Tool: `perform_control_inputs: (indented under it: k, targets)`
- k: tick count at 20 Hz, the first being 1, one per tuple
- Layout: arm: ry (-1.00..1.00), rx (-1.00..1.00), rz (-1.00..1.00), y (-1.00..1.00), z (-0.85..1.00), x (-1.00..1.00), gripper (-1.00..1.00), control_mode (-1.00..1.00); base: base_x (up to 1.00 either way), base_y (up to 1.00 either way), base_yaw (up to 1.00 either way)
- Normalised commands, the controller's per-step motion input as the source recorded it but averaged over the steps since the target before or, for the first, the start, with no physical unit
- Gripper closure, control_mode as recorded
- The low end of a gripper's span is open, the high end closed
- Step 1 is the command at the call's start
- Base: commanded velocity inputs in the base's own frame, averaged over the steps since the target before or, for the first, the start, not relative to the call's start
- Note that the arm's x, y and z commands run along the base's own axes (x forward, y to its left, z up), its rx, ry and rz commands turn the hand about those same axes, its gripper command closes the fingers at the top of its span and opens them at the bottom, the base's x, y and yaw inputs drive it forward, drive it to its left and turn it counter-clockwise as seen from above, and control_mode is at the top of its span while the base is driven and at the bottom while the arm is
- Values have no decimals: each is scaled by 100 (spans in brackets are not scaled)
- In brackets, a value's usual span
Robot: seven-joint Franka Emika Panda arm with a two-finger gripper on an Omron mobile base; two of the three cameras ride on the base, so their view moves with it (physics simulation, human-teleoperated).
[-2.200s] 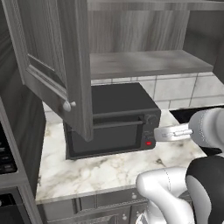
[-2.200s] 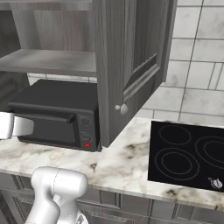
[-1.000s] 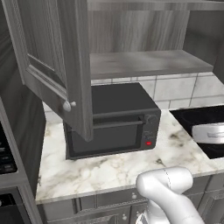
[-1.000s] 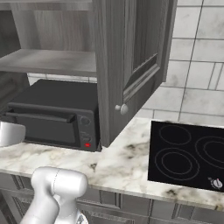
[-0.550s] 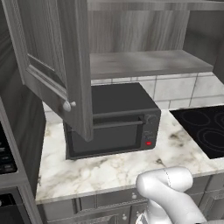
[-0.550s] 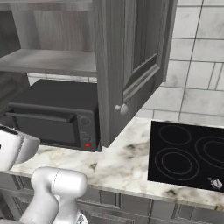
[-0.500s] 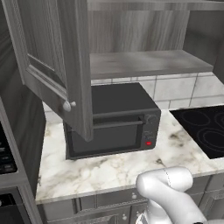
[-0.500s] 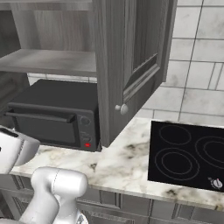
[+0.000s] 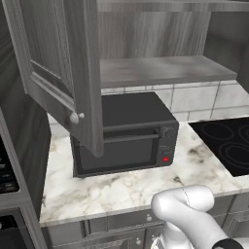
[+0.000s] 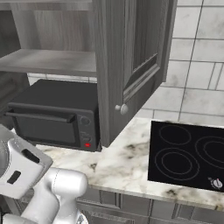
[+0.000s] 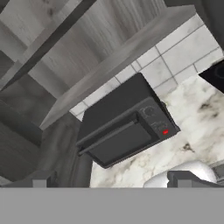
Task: Open the cabinet and move the ladle to the pot. Then close the cabinet.
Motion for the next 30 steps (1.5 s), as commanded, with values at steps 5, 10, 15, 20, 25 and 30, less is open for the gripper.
perform_control_inputs:
  k: [5, 10, 15, 20, 25, 30]
  targets:
    - [0, 2, 0, -40, 0, -9, -100, -100, 0, 0, 0]
    - [0, 0, -1, -41, 0, 0, -100, -100, 0, 0, 0]
    - [0, 2, -3, -50, 0, 1, -100, -100, 0, 0, 0]
    - [0, 11, -1, -51, 1, 9, -100, -100, 0, 0, 0]
    - [0, 19, 0, -56, 1, 23, -100, -100, 0, 0, 0]
    - [0, 16, 0, -54, -2, 55, -100, -100, 0, 0, 0]
